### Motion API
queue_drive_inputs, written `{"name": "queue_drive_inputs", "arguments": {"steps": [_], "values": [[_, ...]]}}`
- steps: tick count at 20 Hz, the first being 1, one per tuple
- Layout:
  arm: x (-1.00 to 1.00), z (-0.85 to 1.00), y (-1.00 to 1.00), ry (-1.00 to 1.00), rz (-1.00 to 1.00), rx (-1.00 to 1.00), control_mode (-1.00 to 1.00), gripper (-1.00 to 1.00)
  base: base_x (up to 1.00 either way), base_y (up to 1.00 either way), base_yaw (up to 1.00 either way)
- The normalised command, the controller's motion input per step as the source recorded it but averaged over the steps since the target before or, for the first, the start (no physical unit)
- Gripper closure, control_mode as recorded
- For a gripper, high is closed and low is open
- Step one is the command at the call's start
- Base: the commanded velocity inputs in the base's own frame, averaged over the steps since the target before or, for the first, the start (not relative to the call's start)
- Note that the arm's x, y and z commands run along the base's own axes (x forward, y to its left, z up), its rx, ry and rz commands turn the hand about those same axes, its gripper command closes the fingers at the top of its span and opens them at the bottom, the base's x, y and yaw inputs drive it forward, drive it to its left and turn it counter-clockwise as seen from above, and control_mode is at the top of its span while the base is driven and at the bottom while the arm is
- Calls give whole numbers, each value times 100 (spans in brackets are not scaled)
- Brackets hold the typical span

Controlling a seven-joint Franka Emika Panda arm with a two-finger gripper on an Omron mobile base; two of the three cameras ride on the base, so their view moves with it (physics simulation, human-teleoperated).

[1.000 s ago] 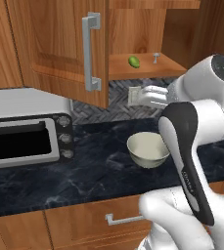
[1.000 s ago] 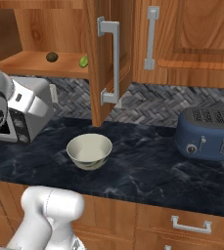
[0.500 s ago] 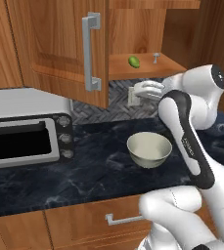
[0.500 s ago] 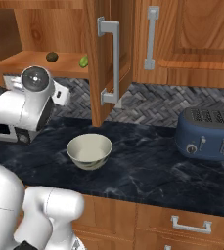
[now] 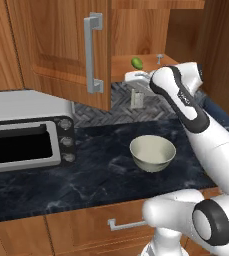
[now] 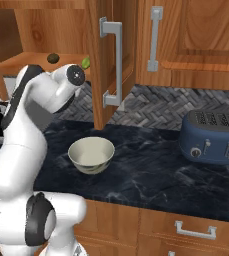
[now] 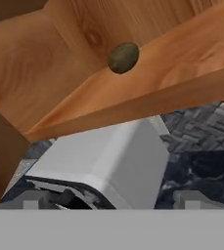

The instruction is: Open the cabinet. Pick the mango and kiwi from the cabinet and place them into the bowl. Then close the cabinet.

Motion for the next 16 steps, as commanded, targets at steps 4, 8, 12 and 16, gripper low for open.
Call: {"name": "queue_drive_inputs", "arguments": {"steps": [4,8,12,16], "values": [[100,-10,87,0,19,4,-100,-100,0,0,0],[100,-8,90,6,24,9,-100,-100,0,0,0],[77,-3,43,12,36,11,-100,-100,0,0,0],[3,0,0,1,7,0,-100,-100,0,0,0]]}}
